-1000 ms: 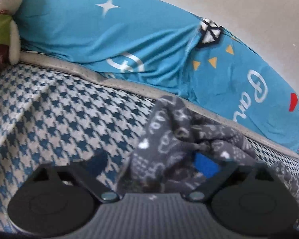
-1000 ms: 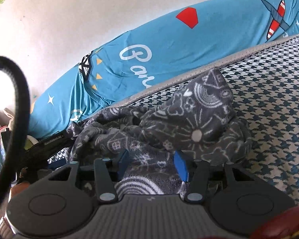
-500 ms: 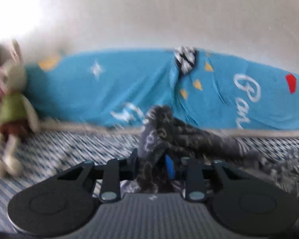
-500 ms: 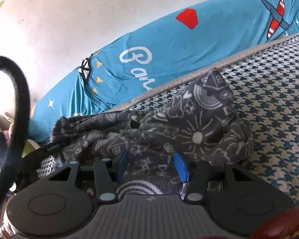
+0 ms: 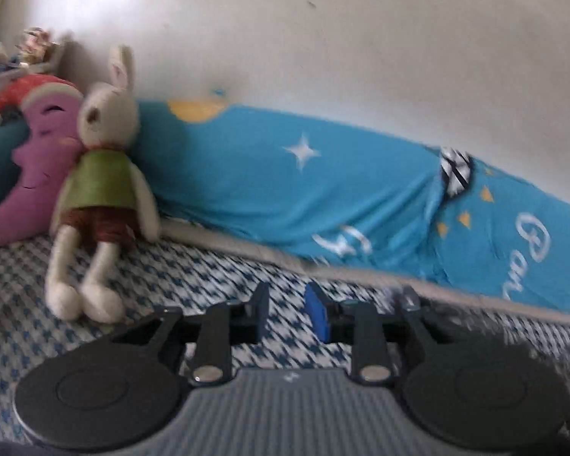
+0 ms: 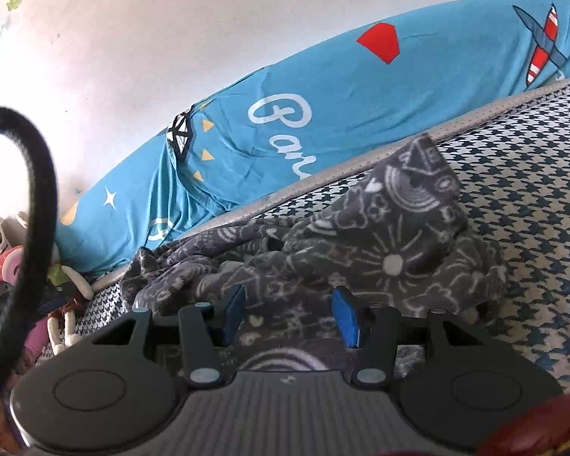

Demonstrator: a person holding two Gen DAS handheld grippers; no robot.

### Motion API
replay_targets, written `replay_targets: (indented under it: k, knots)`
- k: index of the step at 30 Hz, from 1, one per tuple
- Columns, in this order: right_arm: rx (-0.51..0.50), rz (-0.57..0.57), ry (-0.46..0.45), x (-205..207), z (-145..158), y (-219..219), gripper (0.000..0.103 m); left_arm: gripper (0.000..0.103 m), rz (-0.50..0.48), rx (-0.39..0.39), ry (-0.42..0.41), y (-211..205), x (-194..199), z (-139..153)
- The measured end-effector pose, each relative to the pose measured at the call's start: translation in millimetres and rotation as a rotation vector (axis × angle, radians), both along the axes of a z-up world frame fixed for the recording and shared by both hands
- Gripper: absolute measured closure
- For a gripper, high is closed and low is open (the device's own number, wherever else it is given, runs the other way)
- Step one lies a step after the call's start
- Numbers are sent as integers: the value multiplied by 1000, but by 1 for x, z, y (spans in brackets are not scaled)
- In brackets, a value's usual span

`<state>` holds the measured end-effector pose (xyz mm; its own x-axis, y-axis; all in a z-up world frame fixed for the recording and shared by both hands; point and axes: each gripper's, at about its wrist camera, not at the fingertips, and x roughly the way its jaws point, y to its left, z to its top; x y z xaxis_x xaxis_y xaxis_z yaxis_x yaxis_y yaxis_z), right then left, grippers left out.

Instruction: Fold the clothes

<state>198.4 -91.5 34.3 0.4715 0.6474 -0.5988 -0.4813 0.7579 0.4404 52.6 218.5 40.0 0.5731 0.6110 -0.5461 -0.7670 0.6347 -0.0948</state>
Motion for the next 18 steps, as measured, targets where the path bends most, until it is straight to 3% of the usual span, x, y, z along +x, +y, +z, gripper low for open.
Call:
replay_targets:
  k: [2,10,15,18]
  knots:
    - [-3,5,3,-1,-1,3,52,69,-23,-58,-12,6,-2,-2]
    - [-14,22,16,-2,-4,9,52,14,-115,-174,-35,4,13,-26]
    - [-20,30,23,-4,-5,13,52,1,-153,-261,-22,9,31,-46]
    - [-23,31,26,-3,-6,14,52,0,-138,-304,-3,13,40,-58]
